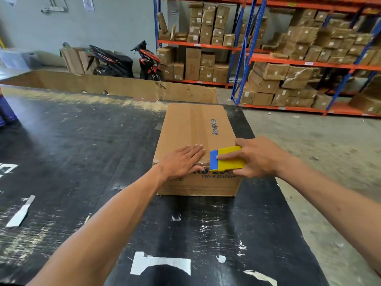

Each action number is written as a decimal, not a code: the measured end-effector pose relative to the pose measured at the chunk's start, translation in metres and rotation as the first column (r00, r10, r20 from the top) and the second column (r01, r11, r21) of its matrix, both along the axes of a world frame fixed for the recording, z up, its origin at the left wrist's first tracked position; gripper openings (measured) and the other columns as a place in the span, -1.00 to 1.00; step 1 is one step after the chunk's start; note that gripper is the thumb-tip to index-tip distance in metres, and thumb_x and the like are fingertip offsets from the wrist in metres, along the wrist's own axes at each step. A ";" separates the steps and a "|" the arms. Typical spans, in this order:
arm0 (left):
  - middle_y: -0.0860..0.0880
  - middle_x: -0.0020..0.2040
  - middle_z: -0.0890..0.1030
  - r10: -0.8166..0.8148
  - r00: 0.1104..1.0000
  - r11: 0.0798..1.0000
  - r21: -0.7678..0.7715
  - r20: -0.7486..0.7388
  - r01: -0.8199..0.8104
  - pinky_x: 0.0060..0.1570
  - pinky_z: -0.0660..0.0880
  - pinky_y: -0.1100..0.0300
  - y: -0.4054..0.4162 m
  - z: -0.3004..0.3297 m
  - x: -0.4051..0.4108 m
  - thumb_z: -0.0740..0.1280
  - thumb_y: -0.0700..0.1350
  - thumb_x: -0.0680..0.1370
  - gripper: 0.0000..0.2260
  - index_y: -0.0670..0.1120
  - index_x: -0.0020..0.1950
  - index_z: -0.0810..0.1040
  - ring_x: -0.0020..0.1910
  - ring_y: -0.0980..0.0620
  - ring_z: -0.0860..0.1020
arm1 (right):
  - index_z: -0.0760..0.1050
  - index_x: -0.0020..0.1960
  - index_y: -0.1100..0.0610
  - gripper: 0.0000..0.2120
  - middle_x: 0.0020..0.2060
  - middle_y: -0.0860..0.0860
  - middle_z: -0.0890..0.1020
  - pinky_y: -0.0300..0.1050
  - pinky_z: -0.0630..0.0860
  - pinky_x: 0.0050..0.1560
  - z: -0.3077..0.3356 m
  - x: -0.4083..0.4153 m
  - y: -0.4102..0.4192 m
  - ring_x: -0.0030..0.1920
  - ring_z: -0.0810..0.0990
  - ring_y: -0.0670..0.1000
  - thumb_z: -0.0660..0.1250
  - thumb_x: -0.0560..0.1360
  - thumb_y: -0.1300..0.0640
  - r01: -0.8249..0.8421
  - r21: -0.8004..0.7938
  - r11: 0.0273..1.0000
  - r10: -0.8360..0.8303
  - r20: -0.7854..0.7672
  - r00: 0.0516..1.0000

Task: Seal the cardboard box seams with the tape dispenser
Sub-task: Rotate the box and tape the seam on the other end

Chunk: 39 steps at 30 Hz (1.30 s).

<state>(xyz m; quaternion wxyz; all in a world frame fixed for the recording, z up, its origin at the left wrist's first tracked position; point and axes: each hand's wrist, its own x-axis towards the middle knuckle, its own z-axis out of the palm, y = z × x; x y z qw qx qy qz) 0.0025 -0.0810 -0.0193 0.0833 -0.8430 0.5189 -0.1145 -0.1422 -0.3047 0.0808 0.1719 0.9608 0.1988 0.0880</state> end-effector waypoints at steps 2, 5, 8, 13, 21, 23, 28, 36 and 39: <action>-0.13 0.63 0.03 -0.011 0.999 1.000 -0.021 -0.031 0.010 0.54 -0.10 0.11 0.001 0.001 0.001 -0.34 0.32 0.51 -0.19 -0.14 0.62 -0.03 0.60 -0.04 0.01 | 0.45 0.38 -0.37 -0.49 -0.15 0.02 0.56 -0.16 0.30 -0.40 0.000 -0.004 -0.007 -0.33 0.56 0.05 0.21 0.43 -0.32 -0.035 0.036 0.999 0.034 0.005 0.999; -0.12 0.62 0.05 -0.018 0.999 0.999 -0.047 -0.042 0.016 0.52 -0.15 0.15 0.002 0.001 0.002 -0.33 0.34 0.52 -0.19 -0.14 0.62 -0.02 0.60 -0.03 0.02 | 0.54 0.35 -0.29 -0.46 -0.25 -0.01 0.50 -0.26 0.13 -0.48 -0.002 -0.012 -0.023 -0.44 0.30 -0.05 0.22 0.39 -0.29 -0.063 0.090 0.994 0.065 -0.015 0.998; -0.12 0.62 0.05 -0.018 0.998 0.998 -0.062 -0.055 0.015 0.49 -0.19 0.19 0.007 0.001 0.003 -0.18 0.30 0.59 -0.27 -0.15 0.62 -0.01 0.60 -0.02 0.02 | 0.53 0.36 -0.29 -0.45 -0.24 -0.02 0.50 -0.25 0.14 -0.50 -0.002 -0.025 -0.051 -0.46 0.37 -0.02 0.25 0.37 -0.27 -0.036 0.117 0.992 0.038 -0.013 0.999; -0.10 0.62 0.04 -0.024 0.997 0.998 -0.061 -0.071 0.020 0.50 -0.18 0.19 0.007 0.001 0.005 -0.12 0.26 0.63 -0.32 -0.12 0.63 -0.03 0.60 -0.02 0.03 | 0.50 0.38 -0.30 -0.43 -0.22 0.00 0.50 -0.17 0.28 -0.53 -0.013 -0.035 -0.086 -0.44 0.39 0.00 0.26 0.37 -0.24 0.037 0.161 0.986 -0.031 -0.038 0.999; -0.21 0.32 0.50 -0.027 0.997 0.997 -0.066 0.068 0.031 0.42 0.28 -0.09 -0.024 0.016 -0.009 -0.12 0.36 0.61 -0.28 -0.10 0.60 0.15 0.26 -0.16 0.50 | 0.46 0.39 -0.33 -0.44 -0.18 0.02 0.52 -0.16 0.38 -0.48 -0.015 -0.028 -0.087 -0.38 0.55 0.08 0.23 0.38 -0.27 0.071 0.144 0.987 -0.061 -0.076 0.995; -0.26 0.44 0.40 -0.055 0.998 0.992 -0.115 0.042 0.059 0.49 0.16 -0.15 -0.053 0.015 -0.015 -0.13 0.40 0.58 -0.22 -0.13 0.60 0.14 0.42 -0.23 0.38 | 0.47 0.38 -0.34 -0.45 -0.17 0.03 0.54 -0.16 0.36 -0.46 -0.015 -0.025 -0.087 -0.37 0.56 0.09 0.23 0.39 -0.28 0.067 0.128 0.990 -0.058 -0.073 0.996; -0.18 0.63 0.01 -0.081 0.992 0.997 -0.024 -0.093 0.079 0.57 -0.09 -0.03 -0.085 0.005 -0.014 -0.42 0.40 0.45 -0.11 -0.12 0.62 -0.07 0.60 -0.13 -0.03 | 0.44 0.40 -0.36 -0.46 -0.13 0.03 0.54 -0.12 0.42 -0.41 -0.014 -0.023 -0.086 -0.33 0.57 0.08 0.28 0.41 -0.29 0.059 0.121 0.991 -0.054 -0.046 0.997; -0.14 0.63 0.02 -0.108 0.985 0.994 -0.010 -0.137 0.108 0.57 -0.03 0.04 -0.064 0.004 0.003 -0.36 0.42 0.46 -0.13 -0.08 0.63 -0.06 0.60 -0.07 0.00 | 0.53 0.38 -0.26 -0.46 -0.19 0.04 0.52 -0.19 0.24 -0.42 -0.031 -0.023 -0.074 -0.42 0.52 0.06 0.33 0.40 -0.22 -0.004 0.203 0.979 -0.003 0.036 0.999; -0.13 0.62 0.06 -0.132 0.981 0.991 -0.042 -0.142 0.127 0.57 0.03 0.03 -0.051 0.001 0.010 -0.32 0.44 0.50 -0.16 -0.05 0.63 -0.03 0.60 -0.08 0.04 | 0.54 0.38 -0.22 -0.46 -0.21 0.04 0.50 -0.21 0.22 -0.42 -0.037 -0.025 -0.069 -0.44 0.48 0.04 0.26 0.40 -0.22 -0.039 0.238 0.971 0.033 0.030 0.999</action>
